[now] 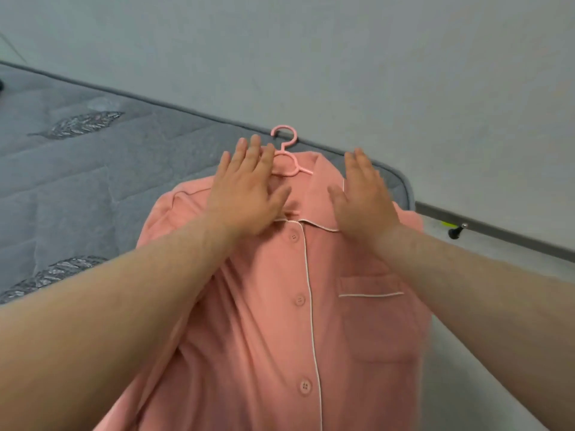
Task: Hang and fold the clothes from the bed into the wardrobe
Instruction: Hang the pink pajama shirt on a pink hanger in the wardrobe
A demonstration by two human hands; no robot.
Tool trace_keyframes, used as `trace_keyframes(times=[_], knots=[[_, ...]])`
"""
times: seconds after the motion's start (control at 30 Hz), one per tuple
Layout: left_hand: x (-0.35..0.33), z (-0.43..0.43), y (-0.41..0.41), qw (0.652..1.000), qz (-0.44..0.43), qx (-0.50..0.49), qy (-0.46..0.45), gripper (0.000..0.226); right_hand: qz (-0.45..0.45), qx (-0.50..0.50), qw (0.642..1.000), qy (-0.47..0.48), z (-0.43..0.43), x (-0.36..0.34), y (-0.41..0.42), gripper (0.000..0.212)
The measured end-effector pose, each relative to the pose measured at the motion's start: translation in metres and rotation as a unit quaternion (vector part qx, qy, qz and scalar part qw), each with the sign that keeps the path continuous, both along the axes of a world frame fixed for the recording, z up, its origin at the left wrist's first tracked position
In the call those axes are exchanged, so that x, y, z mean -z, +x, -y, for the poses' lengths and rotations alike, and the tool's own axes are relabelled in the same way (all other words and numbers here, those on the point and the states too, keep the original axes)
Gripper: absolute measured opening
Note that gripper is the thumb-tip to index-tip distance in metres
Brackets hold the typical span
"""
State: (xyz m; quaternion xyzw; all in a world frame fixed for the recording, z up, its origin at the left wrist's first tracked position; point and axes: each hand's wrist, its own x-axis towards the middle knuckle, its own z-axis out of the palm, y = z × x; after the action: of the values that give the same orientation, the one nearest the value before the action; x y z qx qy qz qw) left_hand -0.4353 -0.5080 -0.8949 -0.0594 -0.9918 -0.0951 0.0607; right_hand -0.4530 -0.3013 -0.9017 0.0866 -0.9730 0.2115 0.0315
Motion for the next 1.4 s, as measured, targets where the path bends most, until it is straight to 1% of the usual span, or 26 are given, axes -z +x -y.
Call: trace_keyframes(times=[0.07,0.1,0.17,0.23,0.27,0.37,0.53,0.67,0.73,0.8,0.87,0.97,1.03,1.13,1.27,1.4], knots=[[0.008,0.005,-0.033,0.999,0.032,-0.036,-0.011,0.069,0.008,0.004,0.999,-0.039,0.006,0.005,-0.029,0.058],[0.014,0.01,-0.044,0.997,0.052,-0.05,-0.009,0.066,0.023,-0.001,0.999,-0.036,0.012,0.01,-0.036,0.057],[0.028,0.02,-0.057,0.995,0.072,-0.062,0.014,0.061,0.036,-0.017,0.999,0.019,0.022,0.028,-0.039,0.062],[0.043,0.028,-0.056,0.997,0.043,-0.063,0.027,0.06,-0.015,-0.014,0.998,0.063,0.025,0.046,-0.035,0.066],[0.051,0.03,-0.053,0.997,0.014,-0.065,0.03,0.057,-0.043,0.002,0.997,0.068,0.025,0.053,-0.035,0.062],[0.064,0.028,-0.048,0.992,-0.056,-0.105,0.046,0.039,-0.085,0.046,0.992,0.084,0.027,0.066,-0.037,0.054],[0.073,0.03,-0.053,0.99,-0.063,-0.121,0.033,0.034,-0.106,0.047,0.989,0.093,0.029,0.075,-0.045,0.048],[0.071,0.029,-0.055,0.987,-0.087,-0.121,0.056,0.029,-0.119,0.051,0.988,0.081,0.028,0.073,-0.046,0.043],[0.065,0.027,-0.054,0.987,-0.084,-0.121,0.063,0.032,-0.095,0.047,0.992,0.075,0.027,0.066,-0.046,0.041],[0.055,0.025,-0.043,0.986,-0.054,-0.139,0.08,0.032,-0.032,0.033,0.996,0.07,0.024,0.055,-0.041,0.04],[0.047,0.022,-0.01,0.981,-0.015,-0.161,0.104,0.033,0.032,0.027,0.998,0.036,0.018,0.038,-0.017,0.038],[0.017,0.017,0.063,0.977,0.002,-0.159,0.144,0.036,0.09,-0.001,0.996,-0.027,0.004,-0.003,0.04,0.03],[-0.02,0.015,0.105,0.977,-0.013,-0.142,0.162,0.037,0.132,-0.043,0.988,-0.065,-0.01,-0.044,0.068,0.027],[-0.101,0.018,0.149,0.982,-0.063,-0.108,0.141,0.028,0.163,-0.128,0.973,-0.104,-0.022,-0.131,0.095,0.037],[-0.234,0.027,0.195,0.976,-0.123,-0.113,0.142,0.019,0.153,-0.246,0.947,-0.136,-0.01,-0.272,0.122,0.049],[-0.376,0.048,0.249,0.963,-0.19,-0.136,0.132,0.019,0.086,-0.336,0.923,-0.168,0.027,-0.41,0.149,0.057]])
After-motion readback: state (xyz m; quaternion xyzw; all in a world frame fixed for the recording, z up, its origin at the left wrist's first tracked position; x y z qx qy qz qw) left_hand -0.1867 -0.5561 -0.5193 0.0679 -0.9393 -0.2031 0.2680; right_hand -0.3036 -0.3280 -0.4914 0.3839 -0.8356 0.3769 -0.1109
